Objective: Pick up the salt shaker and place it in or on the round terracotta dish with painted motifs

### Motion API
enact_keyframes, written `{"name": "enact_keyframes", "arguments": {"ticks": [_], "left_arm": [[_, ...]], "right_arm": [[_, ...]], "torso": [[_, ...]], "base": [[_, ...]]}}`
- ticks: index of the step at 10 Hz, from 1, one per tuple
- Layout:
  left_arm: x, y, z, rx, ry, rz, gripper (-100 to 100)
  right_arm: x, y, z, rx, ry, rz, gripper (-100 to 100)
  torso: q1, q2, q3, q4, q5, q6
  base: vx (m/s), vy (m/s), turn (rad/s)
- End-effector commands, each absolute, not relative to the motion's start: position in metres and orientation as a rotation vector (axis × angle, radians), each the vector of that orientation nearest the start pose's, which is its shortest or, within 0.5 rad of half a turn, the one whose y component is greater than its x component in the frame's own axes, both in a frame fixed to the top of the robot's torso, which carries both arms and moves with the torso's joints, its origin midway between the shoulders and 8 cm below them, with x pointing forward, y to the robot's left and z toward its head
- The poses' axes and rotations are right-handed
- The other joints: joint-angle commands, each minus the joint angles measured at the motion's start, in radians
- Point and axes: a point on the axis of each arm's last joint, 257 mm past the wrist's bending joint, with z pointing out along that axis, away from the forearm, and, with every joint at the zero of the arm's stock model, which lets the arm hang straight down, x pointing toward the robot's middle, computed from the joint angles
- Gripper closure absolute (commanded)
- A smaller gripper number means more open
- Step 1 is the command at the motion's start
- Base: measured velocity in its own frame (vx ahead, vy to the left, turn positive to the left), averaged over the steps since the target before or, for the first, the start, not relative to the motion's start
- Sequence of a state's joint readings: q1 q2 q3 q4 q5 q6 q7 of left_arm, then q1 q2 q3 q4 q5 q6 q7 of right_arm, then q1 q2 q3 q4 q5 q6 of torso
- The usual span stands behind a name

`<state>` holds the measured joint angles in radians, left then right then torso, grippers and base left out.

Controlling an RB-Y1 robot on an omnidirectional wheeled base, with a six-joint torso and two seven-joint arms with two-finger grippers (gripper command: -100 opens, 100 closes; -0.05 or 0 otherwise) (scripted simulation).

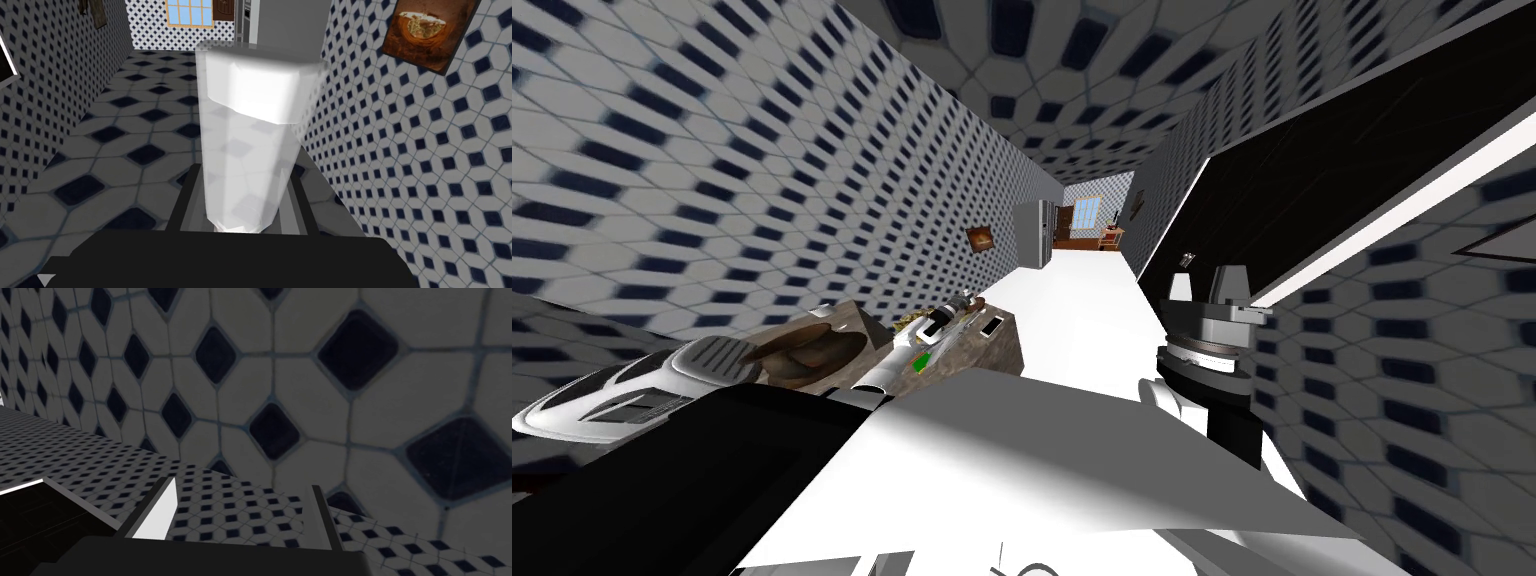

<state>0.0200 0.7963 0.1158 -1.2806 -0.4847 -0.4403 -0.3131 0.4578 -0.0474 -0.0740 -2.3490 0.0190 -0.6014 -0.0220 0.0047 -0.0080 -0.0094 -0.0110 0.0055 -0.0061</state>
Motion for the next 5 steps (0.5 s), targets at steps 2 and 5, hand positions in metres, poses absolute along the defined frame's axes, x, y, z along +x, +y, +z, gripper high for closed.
{"name": "enact_keyframes", "arguments": {"ticks": [2,5], "left_arm": [[0.505,0.516,-0.182,0.021,1.605,-0.062,100],[0.490,0.559,-0.202,-0.081,1.643,-0.007,100]], "right_arm": [[0.308,-0.279,0.085,0.436,0.513,1.300,0],[0.308,-0.279,0.085,0.436,0.513,1.300,0]], "torso": [[-0.001,0.001,0.001,0.000,0.000,0.000],[0.001,-0.003,-0.002,0.000,0.000,-0.002]], "base": [[0.062,-0.006,-0.091],[0.102,0.007,-0.116]]}}
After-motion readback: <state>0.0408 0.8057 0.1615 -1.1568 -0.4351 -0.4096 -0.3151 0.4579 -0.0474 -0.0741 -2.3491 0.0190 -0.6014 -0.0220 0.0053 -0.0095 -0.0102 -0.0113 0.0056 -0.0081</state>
